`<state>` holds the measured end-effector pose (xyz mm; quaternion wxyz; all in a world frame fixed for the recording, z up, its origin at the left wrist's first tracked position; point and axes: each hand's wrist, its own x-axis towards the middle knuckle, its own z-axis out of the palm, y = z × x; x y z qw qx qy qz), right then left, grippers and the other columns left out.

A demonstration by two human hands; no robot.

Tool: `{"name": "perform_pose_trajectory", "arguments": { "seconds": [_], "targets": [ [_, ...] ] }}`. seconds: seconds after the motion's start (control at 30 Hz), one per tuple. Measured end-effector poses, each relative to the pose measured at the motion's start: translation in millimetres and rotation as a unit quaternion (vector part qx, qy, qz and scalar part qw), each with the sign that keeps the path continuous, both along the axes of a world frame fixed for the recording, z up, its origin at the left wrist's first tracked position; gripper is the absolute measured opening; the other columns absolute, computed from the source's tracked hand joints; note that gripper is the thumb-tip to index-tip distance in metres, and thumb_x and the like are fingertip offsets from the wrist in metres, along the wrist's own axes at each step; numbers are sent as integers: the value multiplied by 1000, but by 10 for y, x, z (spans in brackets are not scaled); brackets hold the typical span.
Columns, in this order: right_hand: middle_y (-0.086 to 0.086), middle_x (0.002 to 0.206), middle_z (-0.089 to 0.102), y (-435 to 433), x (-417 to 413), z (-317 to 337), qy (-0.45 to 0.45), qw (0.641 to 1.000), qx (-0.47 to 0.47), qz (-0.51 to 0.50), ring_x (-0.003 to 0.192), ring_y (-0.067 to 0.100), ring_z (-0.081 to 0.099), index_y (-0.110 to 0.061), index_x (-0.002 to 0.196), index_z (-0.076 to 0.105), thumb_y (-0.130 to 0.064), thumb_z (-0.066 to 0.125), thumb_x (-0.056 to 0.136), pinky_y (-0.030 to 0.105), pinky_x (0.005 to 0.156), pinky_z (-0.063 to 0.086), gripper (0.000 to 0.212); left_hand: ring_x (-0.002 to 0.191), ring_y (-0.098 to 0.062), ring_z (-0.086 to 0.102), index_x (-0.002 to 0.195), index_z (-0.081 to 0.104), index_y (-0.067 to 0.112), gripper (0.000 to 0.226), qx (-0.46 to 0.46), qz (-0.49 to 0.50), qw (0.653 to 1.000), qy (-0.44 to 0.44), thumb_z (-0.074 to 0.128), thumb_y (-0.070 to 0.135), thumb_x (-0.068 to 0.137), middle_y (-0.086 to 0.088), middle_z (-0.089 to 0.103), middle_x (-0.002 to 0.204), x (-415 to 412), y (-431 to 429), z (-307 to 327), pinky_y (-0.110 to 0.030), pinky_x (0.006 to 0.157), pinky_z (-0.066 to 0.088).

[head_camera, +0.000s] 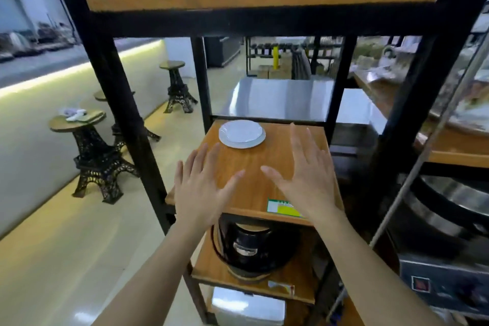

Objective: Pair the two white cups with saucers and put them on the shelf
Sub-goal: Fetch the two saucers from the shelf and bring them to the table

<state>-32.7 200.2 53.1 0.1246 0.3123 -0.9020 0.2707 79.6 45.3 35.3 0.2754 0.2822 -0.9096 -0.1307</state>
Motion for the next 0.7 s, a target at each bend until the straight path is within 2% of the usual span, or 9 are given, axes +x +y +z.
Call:
{"name": "perform_pose_trajectory", "arguments": {
  "seconds": [0.1,0.23,0.37,0.43,0.57,0.7],
  "targets": [
    [-2,162,-7,-261,-281,-107,-1,1000,-4,-2,149,19,-4,-39,147,-16,-74,39,79,38,115,-5,94,147,-17,16,147,26,34,90,2,13,1000,-16,12,80,71,4,26,158,-257,-293,-73,-40,120,5],
    [-1,163,-5,-577,-600,-249,-5,999,23,-33,149,19,-2,-42,145,-20,-76,39,77,43,117,4,95,144,-20,26,146,33,28,87,-11,4,1000,-10,18,76,75,-1,36,154,-616,-651,-165,-42,118,14],
    [1,162,-7,-829,-808,-270,-31,997,39,-51,149,21,-1,-39,148,-16,-72,40,80,43,118,5,94,145,-18,21,148,26,30,85,1,-25,998,-56,18,77,77,0,29,157,-945,-1006,-189,-40,118,10],
    [2,162,-8,-963,-927,-298,-50,996,50,-57,149,24,1,-40,147,-18,-73,39,81,45,118,6,93,144,-18,23,147,28,31,84,5,-28,998,-47,21,77,77,0,31,156,-1092,-1163,-169,-40,117,12],
    [-1,163,-7,-1185,-1165,-389,-102,992,34,-62,149,24,0,-42,146,-18,-71,41,81,49,117,8,92,143,-21,26,147,31,28,71,54,-27,997,-44,39,65,87,0,33,155,-1395,-1357,-220,-40,116,16],
    [0,163,-3,-1341,-1300,-435,-188,981,26,-48,149,23,2,-38,148,-13,-65,48,82,49,118,10,95,143,-23,26,149,25,27,80,115,-47,988,-88,42,69,83,0,28,157,-1617,-1485,-382,-42,114,22]
  ]
}}
